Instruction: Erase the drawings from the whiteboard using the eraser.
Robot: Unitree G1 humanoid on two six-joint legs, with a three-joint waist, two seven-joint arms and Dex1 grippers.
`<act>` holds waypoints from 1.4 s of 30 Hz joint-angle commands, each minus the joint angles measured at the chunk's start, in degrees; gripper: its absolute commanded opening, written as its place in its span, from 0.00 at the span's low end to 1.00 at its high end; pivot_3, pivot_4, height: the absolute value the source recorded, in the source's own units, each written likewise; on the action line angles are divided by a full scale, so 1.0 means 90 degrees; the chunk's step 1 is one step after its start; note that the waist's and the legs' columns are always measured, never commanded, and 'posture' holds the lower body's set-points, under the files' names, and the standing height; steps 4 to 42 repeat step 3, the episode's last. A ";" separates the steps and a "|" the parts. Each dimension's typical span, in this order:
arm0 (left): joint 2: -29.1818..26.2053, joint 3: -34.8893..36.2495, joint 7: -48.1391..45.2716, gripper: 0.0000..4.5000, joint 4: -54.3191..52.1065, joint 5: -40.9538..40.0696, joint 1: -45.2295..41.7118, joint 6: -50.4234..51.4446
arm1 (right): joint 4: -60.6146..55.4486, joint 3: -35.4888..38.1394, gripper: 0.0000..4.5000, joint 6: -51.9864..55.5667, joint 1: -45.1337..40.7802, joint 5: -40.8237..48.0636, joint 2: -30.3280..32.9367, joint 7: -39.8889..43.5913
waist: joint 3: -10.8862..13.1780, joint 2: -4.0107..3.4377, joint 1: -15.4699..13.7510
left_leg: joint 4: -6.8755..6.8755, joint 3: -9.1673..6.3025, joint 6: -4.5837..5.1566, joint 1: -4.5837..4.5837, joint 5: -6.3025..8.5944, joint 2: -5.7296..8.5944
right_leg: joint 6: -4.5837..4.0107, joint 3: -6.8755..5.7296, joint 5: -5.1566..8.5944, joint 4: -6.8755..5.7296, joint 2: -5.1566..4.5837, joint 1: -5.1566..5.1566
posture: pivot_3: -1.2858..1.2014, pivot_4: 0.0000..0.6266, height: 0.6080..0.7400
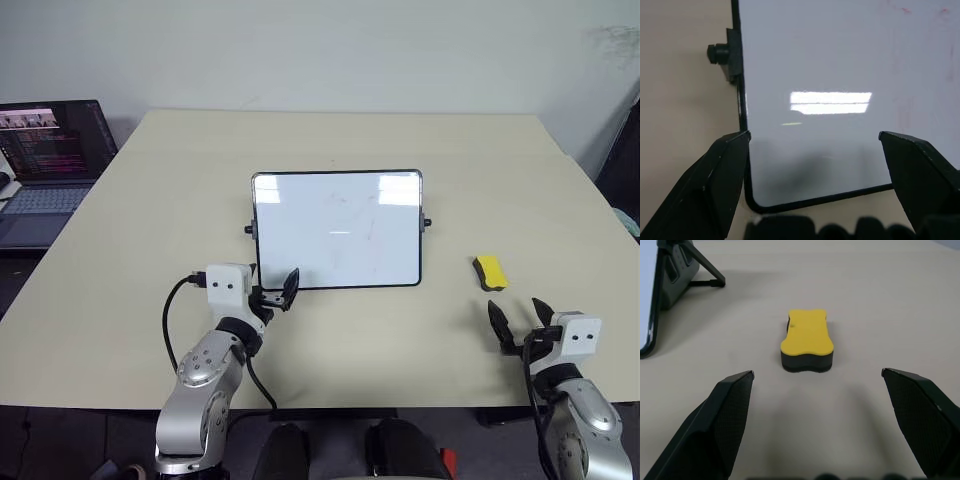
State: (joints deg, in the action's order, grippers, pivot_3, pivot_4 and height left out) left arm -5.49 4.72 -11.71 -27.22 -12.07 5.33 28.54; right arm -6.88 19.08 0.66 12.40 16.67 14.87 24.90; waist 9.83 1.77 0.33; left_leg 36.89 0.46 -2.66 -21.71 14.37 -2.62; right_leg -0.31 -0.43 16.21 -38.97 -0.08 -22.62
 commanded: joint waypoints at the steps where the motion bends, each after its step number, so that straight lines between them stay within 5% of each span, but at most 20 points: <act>1: 0.0041 0.0132 0.0174 1.00 0.0129 0.0086 0.0296 -0.0403 | -0.0105 -0.0032 0.99 -0.0013 -0.0038 0.0073 0.0113 0.0047 | 0.0000 0.0000 -0.0003 | -0.0001 0.0000 0.0000 -0.0001 0.0000 0.0000 | -0.0002 -0.0001 0.0001 0.0001 0.0000 0.0000 | 0.52 0.24 1.00; 42: 0.0034 0.0162 0.0250 1.00 0.0231 0.0114 0.0357 -0.0512 | -0.0083 -0.0050 0.99 0.0059 -0.0079 0.0085 0.0177 0.0045 | 0.0000 0.0000 -0.0006 | 0.0000 -0.0001 -0.0001 -0.0004 0.0001 -0.0001 | -0.0003 -0.0003 0.0002 0.0002 0.0000 -0.0002 | 0.52 0.24 1.00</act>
